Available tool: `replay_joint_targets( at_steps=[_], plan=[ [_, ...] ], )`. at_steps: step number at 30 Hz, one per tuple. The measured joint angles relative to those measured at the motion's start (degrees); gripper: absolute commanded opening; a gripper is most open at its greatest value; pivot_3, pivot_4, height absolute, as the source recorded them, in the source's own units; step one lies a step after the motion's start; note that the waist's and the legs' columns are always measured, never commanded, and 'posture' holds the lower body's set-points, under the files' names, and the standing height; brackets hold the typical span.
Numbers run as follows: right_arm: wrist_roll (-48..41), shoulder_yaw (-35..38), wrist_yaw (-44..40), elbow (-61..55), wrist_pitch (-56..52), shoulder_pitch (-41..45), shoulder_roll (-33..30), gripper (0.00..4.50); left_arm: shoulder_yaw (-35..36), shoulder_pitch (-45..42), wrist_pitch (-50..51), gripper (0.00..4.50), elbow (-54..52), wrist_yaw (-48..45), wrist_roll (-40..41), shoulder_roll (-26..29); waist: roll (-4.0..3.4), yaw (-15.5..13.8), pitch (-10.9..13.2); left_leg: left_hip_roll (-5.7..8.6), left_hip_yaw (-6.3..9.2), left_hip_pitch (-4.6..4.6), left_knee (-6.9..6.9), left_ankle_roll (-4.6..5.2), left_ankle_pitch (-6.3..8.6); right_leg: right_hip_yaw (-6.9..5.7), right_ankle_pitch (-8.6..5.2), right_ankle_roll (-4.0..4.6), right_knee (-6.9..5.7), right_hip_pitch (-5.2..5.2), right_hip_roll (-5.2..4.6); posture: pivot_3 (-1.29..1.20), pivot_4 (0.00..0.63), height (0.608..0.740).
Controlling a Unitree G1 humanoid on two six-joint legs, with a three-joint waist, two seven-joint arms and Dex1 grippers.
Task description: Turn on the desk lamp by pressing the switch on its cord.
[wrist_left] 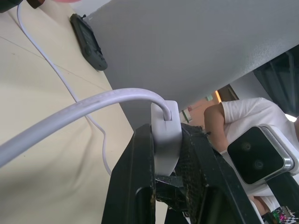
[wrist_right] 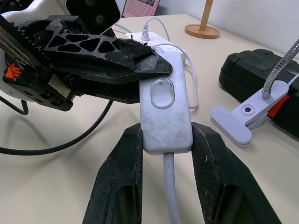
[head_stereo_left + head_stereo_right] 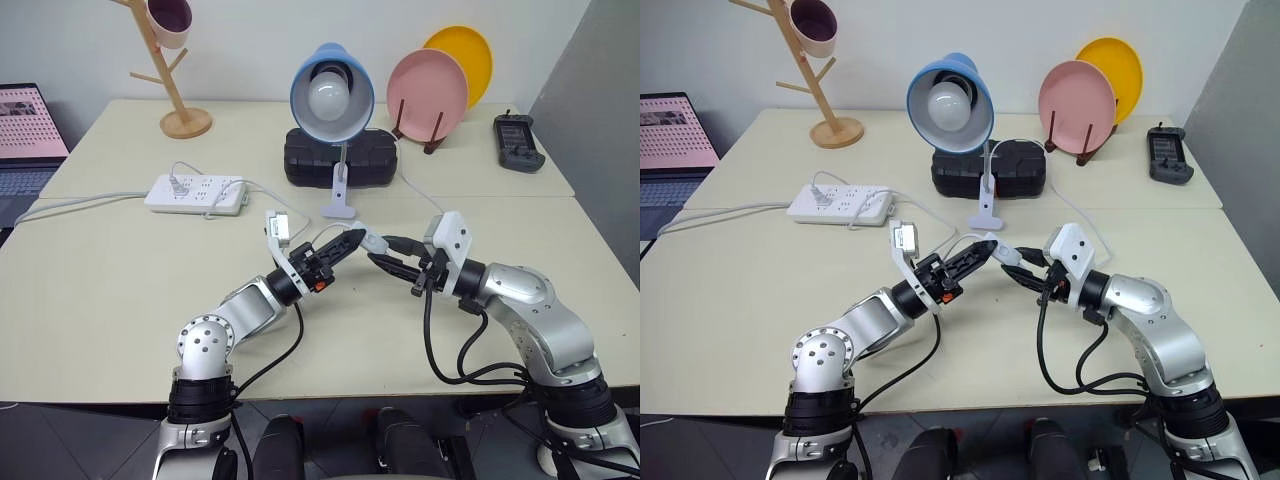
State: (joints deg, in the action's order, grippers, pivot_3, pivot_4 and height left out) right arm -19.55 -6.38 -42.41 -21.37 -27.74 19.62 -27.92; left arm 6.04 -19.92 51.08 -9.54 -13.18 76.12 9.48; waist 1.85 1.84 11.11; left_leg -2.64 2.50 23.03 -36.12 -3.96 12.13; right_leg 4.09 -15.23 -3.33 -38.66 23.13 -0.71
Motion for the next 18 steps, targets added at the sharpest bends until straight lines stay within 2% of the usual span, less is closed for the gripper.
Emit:
replay_joint_targets(
  at_steps=[5,7,11,18],
  plan=[
    [0.00,-0.03,0.01,0.00,-0.29,-0.01,0.11,1.10,-0.01,0.02,0.00,0.40,-0.01,-0.05,-0.28,0.07,0.00,0.00,0.00,0.00,0.00,0.01,0.00,0.00,0.00,0.00,0.00,0.00,0.01,0.01,0.00,0.00,0.150,0.740],
    [0.05,-0.08,0.07,0.00,-0.42,-0.04,0.15,1.10,-0.20,0.01,-0.32,1.11,-0.16,-0.79,-1.57,0.07,0.00,0.00,0.00,0.00,0.00,0.01,0.01,0.00,0.00,0.00,0.00,0.00,0.03,0.01,0.00,0.00,0.150,0.740],
    [0.03,-0.37,0.04,-0.01,-0.43,-0.04,0.39,1.10,-0.09,0.01,0.03,1.83,-0.32,-2.23,-1.74,0.21,0.00,0.01,0.00,0.00,0.00,0.02,0.03,0.00,0.00,0.00,-0.01,0.01,0.06,0.02,0.00,0.00,0.150,0.740],
    [0.02,-0.58,0.03,-0.05,-0.44,-0.05,0.44,1.10,-0.08,-0.05,3.25,1.83,-0.34,0.09,0.61,-0.30,0.01,0.01,0.01,0.00,0.00,0.05,0.04,0.00,0.00,0.00,0.00,0.00,0.11,0.03,0.00,0.00,0.150,0.740]
  ],
)
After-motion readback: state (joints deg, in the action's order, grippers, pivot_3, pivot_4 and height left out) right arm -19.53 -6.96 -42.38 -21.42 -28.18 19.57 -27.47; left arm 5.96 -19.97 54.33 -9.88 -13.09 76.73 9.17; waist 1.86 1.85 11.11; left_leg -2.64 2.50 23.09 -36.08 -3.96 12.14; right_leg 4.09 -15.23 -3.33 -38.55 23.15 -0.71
